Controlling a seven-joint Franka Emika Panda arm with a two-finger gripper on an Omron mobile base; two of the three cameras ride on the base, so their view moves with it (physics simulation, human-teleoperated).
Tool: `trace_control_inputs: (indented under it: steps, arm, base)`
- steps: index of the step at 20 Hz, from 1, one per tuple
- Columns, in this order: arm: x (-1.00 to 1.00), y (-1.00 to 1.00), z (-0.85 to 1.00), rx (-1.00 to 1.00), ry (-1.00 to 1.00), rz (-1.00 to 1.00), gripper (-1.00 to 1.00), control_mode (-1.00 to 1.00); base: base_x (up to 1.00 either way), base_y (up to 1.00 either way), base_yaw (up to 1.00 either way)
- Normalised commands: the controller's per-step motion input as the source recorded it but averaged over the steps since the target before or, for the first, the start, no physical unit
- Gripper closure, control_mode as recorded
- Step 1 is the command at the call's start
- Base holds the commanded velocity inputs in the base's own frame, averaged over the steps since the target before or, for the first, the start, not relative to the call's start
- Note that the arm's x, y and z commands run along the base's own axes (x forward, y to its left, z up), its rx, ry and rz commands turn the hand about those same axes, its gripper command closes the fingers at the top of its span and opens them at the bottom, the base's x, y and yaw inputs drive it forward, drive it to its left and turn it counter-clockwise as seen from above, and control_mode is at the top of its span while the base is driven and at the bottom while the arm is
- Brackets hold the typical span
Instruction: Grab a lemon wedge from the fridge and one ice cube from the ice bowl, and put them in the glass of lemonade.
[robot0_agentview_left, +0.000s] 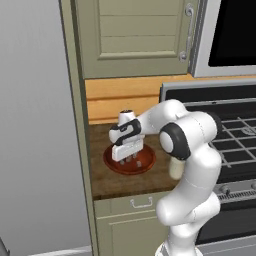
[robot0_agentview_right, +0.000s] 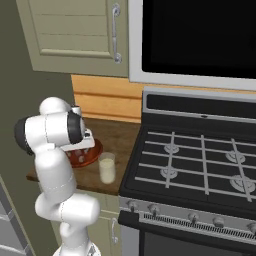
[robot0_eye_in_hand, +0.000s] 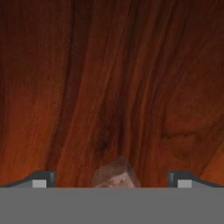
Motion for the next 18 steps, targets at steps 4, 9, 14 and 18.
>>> trace_control_inputs:
  steps: [4, 9, 14, 18]
  arm:
    - [0.0, 0.0, -0.07, 0.0, 0.0, 0.0, -1.0, -1.0]
    - [0.0, 0.0, -0.11, 0.0, 0.0, 0.0, -1.0, -1.0]
    - [0.0, 0.0, -0.06, 0.0, -0.04, 0.0, -1.0, -1.0]
    - [-0.07, 0.0, -0.06, 0.0, -0.08, 0.0, -1.0, -1.0]
  base:
    - [0.0, 0.0, 0.0]
    - [0.0, 0.0, 0.0]
    - [0.0, 0.0, 0.0]
    - [0.0, 0.0, 0.0]
